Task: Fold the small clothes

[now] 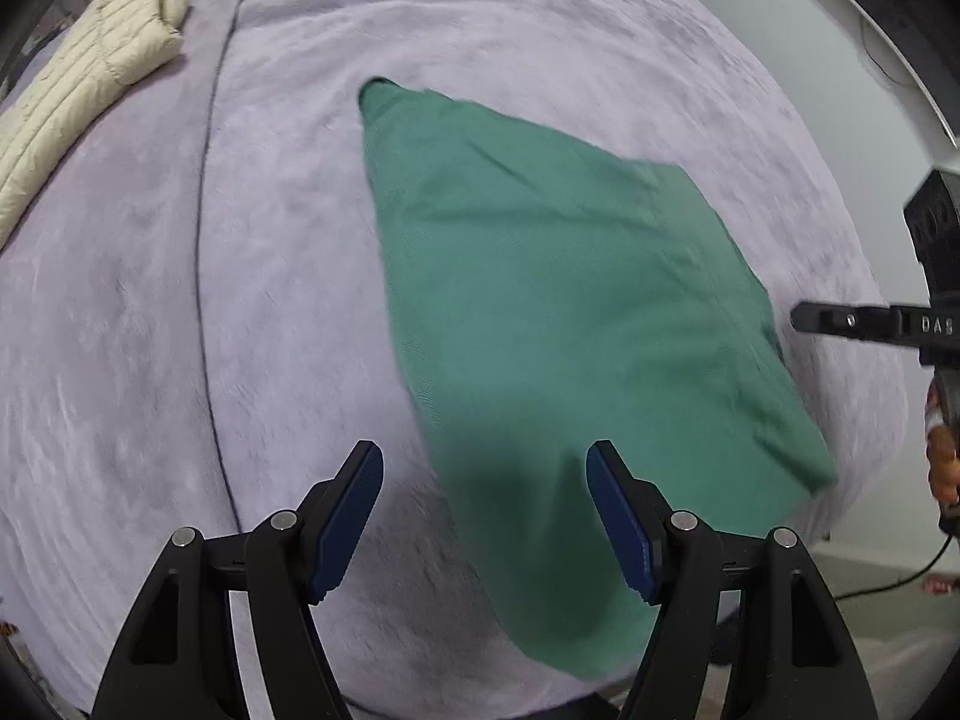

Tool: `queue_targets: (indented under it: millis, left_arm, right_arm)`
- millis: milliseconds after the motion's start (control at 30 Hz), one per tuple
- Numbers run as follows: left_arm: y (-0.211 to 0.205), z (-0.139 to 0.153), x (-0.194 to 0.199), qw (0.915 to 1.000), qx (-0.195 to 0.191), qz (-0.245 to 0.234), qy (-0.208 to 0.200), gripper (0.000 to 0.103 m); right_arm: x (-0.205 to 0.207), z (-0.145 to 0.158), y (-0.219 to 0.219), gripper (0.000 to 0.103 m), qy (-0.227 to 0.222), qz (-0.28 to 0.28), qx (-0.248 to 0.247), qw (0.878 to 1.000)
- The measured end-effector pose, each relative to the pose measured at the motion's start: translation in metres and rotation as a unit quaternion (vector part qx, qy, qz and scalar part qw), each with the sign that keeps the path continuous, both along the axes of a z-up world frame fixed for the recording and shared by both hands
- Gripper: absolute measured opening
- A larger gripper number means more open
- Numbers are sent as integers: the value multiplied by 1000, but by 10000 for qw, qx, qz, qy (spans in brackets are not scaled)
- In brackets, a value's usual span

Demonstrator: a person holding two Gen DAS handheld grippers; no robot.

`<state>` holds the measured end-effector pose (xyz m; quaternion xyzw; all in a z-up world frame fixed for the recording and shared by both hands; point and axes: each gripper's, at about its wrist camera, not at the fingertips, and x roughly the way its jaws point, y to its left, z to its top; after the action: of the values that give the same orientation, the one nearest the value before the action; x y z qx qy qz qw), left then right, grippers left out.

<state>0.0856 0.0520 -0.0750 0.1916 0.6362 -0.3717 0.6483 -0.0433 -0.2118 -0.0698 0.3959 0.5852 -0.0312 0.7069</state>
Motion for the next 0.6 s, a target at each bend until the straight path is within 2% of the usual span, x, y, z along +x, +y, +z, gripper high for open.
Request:
queue_targets:
  millis: [100,233,400,433,467,600]
  left_arm:
    - [11,-9,-35,9993,185,-263,203,72]
    - [22,-32,-60,9985,408,-156,342,72]
    - [26,-43,-56,9970,348,266,645,73]
    - [27,-43,-56,9971,389,293,582,81]
    - [27,-43,-57,9974,399,281,524,83]
    - [25,-44,-61,9974,390,257,557,83]
  right_arm:
    - [-18,9,23,9,42,257,52,9996]
    - [-36,7,45,9,312,550,-42,9980]
    - [-51,-11,44,9,681,438,-147,9966]
    - [-53,-15,42,9,737,418,-176,9963]
    - [-55,-17,40,9,785,396,-183,9960]
    - [-60,-30,39,6,976,398,-208,9942]
